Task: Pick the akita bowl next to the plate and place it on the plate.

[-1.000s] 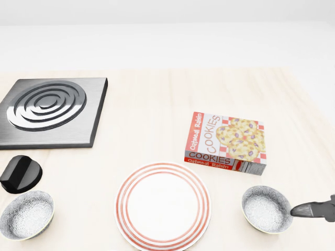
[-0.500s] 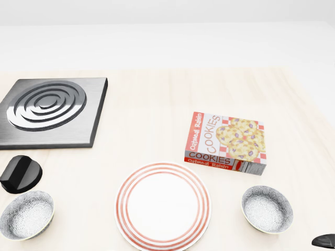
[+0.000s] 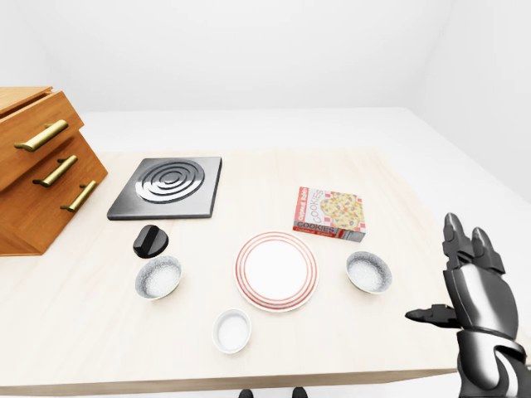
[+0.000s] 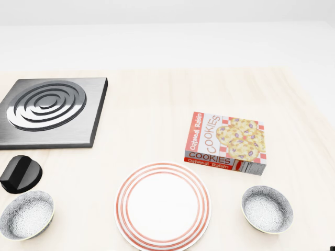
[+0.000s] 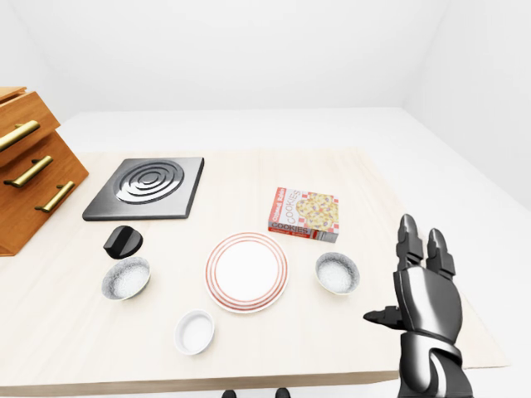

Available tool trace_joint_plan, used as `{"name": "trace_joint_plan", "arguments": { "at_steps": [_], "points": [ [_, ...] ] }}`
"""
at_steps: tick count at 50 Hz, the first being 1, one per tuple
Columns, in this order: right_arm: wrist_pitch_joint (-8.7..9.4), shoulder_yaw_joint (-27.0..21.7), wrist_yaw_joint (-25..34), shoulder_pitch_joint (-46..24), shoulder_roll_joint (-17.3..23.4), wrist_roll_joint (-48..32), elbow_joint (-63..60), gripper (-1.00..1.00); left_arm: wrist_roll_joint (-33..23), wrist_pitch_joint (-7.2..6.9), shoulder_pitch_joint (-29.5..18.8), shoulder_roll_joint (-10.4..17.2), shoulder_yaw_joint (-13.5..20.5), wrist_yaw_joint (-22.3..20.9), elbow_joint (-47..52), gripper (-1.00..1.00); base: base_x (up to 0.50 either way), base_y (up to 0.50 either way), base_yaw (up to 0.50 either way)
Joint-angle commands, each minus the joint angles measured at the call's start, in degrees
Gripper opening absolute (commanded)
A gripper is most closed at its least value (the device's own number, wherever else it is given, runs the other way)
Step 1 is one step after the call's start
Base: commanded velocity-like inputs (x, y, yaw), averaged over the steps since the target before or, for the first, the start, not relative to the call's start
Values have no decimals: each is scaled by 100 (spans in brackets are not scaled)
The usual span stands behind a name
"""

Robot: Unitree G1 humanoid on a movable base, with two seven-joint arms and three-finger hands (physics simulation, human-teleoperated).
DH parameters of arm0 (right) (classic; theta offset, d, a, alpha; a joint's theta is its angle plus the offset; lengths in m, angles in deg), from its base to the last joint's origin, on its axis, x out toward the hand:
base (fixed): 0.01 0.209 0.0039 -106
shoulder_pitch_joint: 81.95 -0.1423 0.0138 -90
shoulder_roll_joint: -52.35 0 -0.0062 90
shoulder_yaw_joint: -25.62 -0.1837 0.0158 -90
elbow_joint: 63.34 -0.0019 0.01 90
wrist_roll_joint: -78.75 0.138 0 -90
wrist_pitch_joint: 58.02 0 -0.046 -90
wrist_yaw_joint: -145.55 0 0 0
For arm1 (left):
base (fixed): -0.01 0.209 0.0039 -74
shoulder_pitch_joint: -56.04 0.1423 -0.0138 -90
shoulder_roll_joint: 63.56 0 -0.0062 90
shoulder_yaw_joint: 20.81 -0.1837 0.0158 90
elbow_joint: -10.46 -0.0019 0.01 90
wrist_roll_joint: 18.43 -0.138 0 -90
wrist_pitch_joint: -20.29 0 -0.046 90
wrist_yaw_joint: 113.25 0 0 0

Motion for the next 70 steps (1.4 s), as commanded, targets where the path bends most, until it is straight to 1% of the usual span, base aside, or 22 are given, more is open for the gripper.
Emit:
{"name": "trace_joint_plan", "arguments": {
  "at_steps": [1,6,7,11,14,20,27,30,35,49,54,58,70],
  "points": [
    [0,832,-1367,65,142,-1233,698,100,-26,0,-46,-25,-39,-20,-53,100,0,0,0],
    [0,1171,-1566,63,294,-1304,776,100,-2,0,-41,-17,-54,-20,-54,100,0,0,0],
    [0,1275,-1726,29,310,-1428,859,100,-7,0,-39,-17,-57,-13,-51,100,0,0,0],
    [0,1560,-1958,-18,402,-1571,1000,100,-11,0,-58,-20,-75,-17,-59,100,0,0,0],
    [0,1663,-2043,-49,496,-1559,1023,100,-8,0,-76,-26,-85,-36,-96,100,0,0,0],
    [0,1759,-2234,-39,621,-1653,1104,100,-4,0,-92,-21,-115,-34,-104,100,0,0,0],
    [0,1865,-2408,-24,647,-1747,1171,100,0,0,-88,-22,-111,-35,-104,100,0,0,0],
    [0,1968,-2506,22,593,-1851,1146,100,1,0,-85,-24,-112,-34,-104,100,0,0,0],
    [0,2077,-2740,129,645,-1950,1332,100,15,0,-69,-25,-99,-29,-96,100,0,0,0],
    [0,2135,-2713,399,699,-1893,1526,100,8,0,-52,-34,-66,0,-61,100,0,0,0],
    [0,2211,-2843,404,706,-2019,1728,100,29,0,-74,-25,-88,-32,-118,100,0,0,0],
    [0,2251,-2664,446,673,-1761,1728,100,46,0,-72,-21,-99,-34,-126,100,0,0,0],
    [0,2328,-3014,255,819,-1874,2352,100,34,0,-47,-28,-84,-7,-63,100,0,0,0]
  ]
}}
